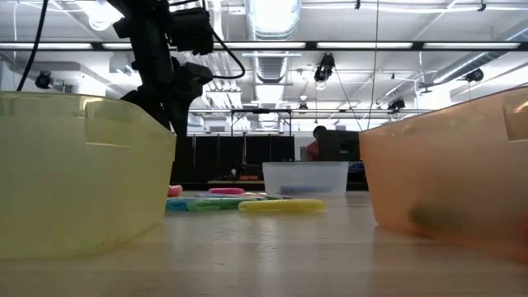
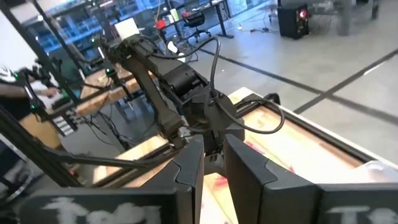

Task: Pick & Place Markers
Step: Put the bottom pink highlighter pen into the transparent bin

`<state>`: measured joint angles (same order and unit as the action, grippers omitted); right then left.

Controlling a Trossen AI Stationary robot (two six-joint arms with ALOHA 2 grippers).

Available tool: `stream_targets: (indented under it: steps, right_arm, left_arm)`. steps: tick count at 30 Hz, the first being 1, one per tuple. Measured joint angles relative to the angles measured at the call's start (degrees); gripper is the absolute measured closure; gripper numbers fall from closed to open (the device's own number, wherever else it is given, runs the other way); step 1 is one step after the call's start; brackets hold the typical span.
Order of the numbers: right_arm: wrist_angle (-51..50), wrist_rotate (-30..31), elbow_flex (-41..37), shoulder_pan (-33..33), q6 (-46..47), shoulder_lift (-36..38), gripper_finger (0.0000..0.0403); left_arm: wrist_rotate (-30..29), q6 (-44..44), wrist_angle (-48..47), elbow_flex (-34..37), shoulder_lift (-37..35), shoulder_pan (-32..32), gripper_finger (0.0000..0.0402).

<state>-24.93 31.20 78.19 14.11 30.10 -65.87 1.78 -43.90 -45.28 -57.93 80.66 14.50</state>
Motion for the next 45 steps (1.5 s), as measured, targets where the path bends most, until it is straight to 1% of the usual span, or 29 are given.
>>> stream_targets:
  steps: [6,14,18,23,27,33,41,45]
  right_arm:
    - [0.1,0.0,0.0,0.0,3.2,-0.6,0.0346]
    - [1.3,-0.3,0.0,1.0,3.1,-3.9,0.0346]
    - [1.6,-0.3,0.0,1.1,2.9,-4.5,0.0346]
    - [1.6,-0.3,0.0,1.2,2.5,-4.0,0.0346]
    - [1.7,-0.3,0.0,1.2,1.8,-3.2,0.0346]
    - [1.6,-0.3,0.0,1.2,-0.5,-2.9,0.0346]
    - [1.6,-0.3,0.0,1.2,-0.8,-2.8,0.0346]
    - [1.6,-0.3,0.0,1.2,-0.8,-2.8,0.0346]
  left_arm:
    - [-0.2,2.4,0.3,0.1,1.4,0.0,0.0245]
    - [-1.5,3.3,-1.0,0.2,5.3,0.0,0.0245]
    - [-2.1,3.1,-1.3,1.4,6.8,0.0,0.0245]
    - [-4.1,-0.2,-1.2,3.9,6.9,0.0,0.0245]
    - [-4.0,-1.2,0.2,5.7,7.1,0.0,0.0245]
    - [-3.7,-1.3,1.8,6.0,7.1,-0.1,0.0245]
    - [-3.8,-3.6,5.6,8.8,7.1,0.4,0.0245]
    - [-3.8,-3.8,5.8,9.6,7.1,0.4,0.0245]
